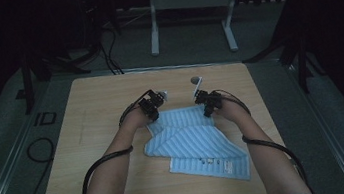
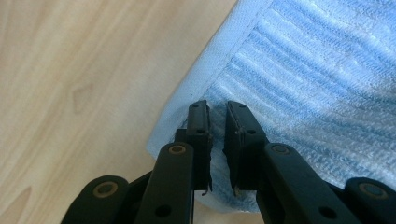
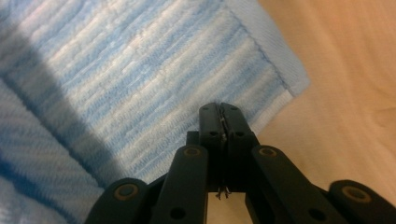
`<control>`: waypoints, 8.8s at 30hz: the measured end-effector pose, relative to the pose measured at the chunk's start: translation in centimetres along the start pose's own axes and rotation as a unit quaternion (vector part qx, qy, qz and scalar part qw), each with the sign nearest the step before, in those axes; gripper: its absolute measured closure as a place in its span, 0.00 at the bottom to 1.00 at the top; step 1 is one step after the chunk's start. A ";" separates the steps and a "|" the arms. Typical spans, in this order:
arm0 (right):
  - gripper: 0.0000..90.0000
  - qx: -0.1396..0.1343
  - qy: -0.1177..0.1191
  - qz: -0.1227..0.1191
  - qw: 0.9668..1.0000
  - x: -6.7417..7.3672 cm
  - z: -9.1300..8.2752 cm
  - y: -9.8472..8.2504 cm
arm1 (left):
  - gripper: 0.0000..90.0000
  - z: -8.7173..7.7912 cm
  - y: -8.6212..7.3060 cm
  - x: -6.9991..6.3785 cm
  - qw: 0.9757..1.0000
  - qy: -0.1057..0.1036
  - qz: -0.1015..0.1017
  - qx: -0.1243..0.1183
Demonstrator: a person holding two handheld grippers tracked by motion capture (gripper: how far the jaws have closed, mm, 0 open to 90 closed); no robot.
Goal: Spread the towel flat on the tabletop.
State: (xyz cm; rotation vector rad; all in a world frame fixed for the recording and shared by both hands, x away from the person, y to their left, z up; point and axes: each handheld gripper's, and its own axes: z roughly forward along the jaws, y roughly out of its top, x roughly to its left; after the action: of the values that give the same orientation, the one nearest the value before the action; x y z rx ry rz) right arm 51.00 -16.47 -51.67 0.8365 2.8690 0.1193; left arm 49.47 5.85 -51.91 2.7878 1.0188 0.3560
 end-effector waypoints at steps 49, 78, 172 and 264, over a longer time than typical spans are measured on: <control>0.66 -0.027 0.078 -0.118 0.990 14.2 -4.1 -18.7 | 0.66 -4.4 -7.7 -17.0 0.961 -0.116 0.233 -0.094; 0.84 -0.101 0.167 -0.253 0.948 22.0 -12.8 -17.9 | 0.89 -15.2 -17.1 -20.8 0.925 -0.280 0.254 -0.029; 0.79 -0.028 0.056 -0.019 0.998 4.3 -1.4 -7.2 | 0.62 -1.1 -3.7 -3.9 0.995 -0.061 0.016 -0.072; 0.58 -0.004 0.082 -0.165 0.983 3.5 -3.4 -7.6 | 0.47 -3.4 -3.2 -6.0 0.989 -0.073 0.128 -0.025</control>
State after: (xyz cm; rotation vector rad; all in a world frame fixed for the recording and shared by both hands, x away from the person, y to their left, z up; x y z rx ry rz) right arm 43.51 -21.06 -49.60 0.3542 3.1100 0.1675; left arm 42.14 4.52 -50.38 2.8525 0.6136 0.1987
